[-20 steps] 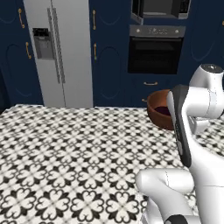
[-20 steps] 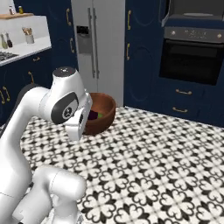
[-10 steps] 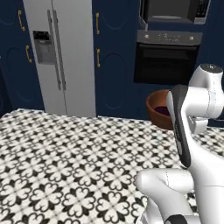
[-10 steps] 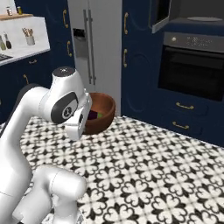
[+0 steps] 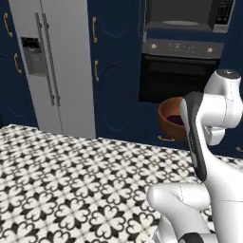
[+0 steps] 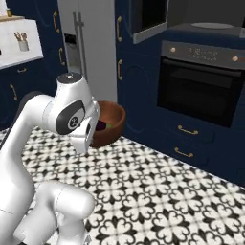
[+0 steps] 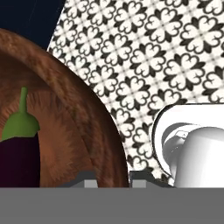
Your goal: Pick the eggplant from the sink and place it in the bowl. Then pick the bowl and place it in the microwave. Then close the microwave door and press the start button.
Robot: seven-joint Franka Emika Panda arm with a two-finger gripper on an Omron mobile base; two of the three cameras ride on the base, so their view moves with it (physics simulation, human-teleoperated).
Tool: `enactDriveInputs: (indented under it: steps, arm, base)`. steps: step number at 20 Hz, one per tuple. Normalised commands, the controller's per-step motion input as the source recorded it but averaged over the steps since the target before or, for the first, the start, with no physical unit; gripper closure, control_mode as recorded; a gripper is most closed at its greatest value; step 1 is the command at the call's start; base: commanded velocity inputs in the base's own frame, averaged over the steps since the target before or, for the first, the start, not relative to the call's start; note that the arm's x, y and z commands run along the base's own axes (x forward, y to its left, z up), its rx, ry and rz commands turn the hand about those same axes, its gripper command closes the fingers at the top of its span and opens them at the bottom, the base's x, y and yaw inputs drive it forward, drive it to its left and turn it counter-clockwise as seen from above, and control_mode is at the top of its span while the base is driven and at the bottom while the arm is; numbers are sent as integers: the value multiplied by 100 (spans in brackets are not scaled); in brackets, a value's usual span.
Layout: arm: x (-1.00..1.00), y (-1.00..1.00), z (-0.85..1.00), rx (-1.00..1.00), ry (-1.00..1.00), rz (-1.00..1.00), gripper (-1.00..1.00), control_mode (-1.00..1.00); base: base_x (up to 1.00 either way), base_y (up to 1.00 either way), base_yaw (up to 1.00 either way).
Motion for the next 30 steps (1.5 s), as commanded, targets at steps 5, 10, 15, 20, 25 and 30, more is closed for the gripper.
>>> enactDriveInputs:
  steps: [5,10,15,20,25,30]
  arm:
    - [0,0,0,0,0,0,100,100]
    - [0,0,0,0,0,0,100,100]
    - [0,0,0,0,0,0,100,100]
    - [0,0,0,0,0,0,100,100]
    - [0,0,0,0,0,0,100,100]
    - [0,0,0,0,0,0,100,100]
  base:
    - [63,-100,20]
    - [62,-100,19]
    - [58,-94,16]
    - [61,-57,4]
    - [80,-30,6]
    - [60,-8,10]
